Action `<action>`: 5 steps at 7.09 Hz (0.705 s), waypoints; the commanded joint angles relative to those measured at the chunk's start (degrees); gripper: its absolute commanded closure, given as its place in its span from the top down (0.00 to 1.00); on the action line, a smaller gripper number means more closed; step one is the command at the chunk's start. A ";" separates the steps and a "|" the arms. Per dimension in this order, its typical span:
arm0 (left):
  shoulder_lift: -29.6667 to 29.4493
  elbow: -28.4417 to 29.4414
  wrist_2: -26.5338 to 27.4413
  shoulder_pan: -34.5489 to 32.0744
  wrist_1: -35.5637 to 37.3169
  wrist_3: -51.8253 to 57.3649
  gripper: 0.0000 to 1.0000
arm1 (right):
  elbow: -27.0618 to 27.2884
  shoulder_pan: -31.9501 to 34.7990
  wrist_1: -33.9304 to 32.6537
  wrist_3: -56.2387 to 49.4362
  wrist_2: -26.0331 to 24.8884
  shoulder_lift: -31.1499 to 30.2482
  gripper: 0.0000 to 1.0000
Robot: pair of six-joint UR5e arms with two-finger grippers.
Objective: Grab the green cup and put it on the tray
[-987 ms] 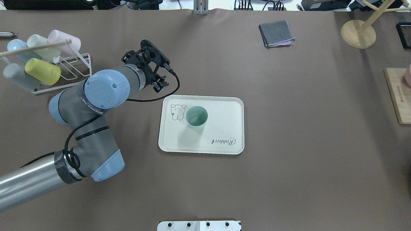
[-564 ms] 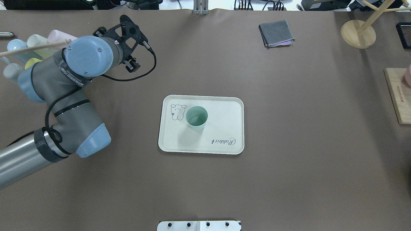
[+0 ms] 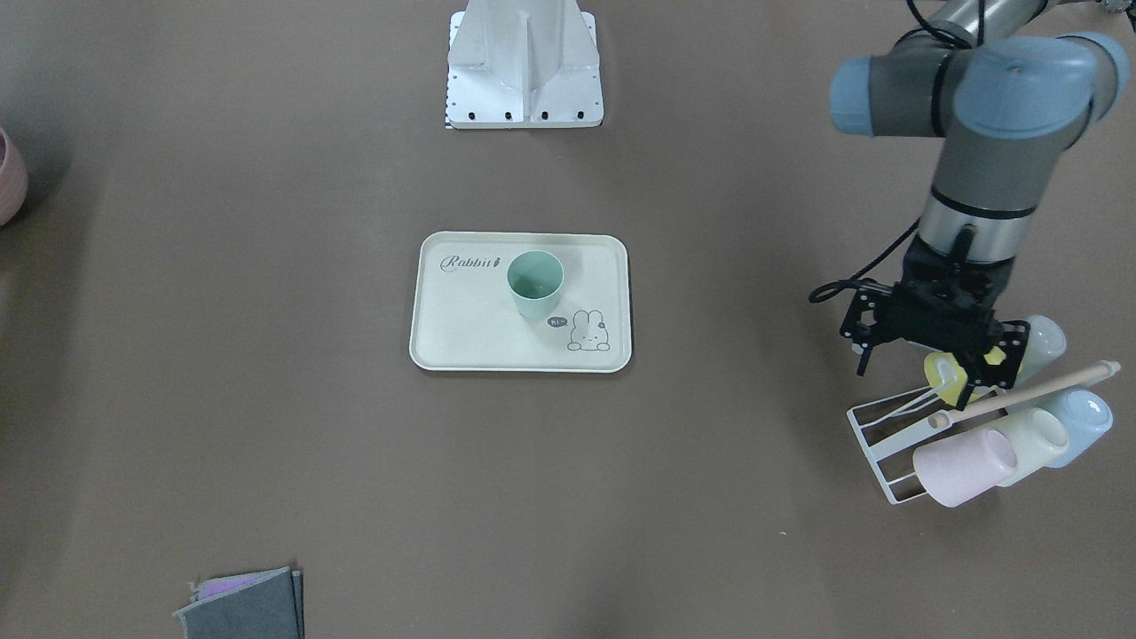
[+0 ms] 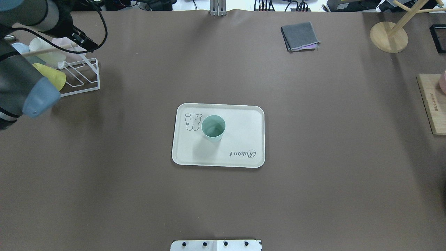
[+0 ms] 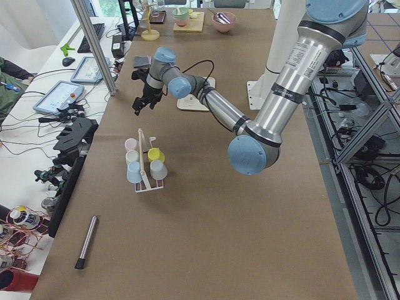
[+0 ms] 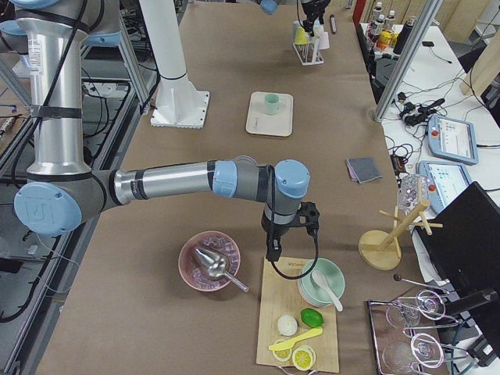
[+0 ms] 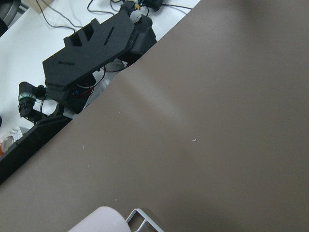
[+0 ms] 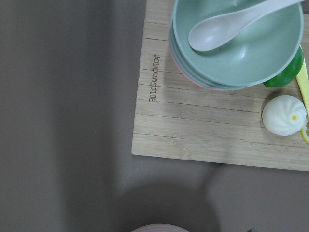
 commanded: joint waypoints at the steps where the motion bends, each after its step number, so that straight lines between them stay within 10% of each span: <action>1: 3.57 -0.20 -13.08 -7.55 5.01 -0.44 0.98 | 0.03 0.00 0.07 0.01 0.07 0.06 1.00; 5: 15.76 -0.73 -20.41 -23.62 8.39 0.35 0.98 | 0.38 0.00 0.07 -0.08 0.16 0.32 1.00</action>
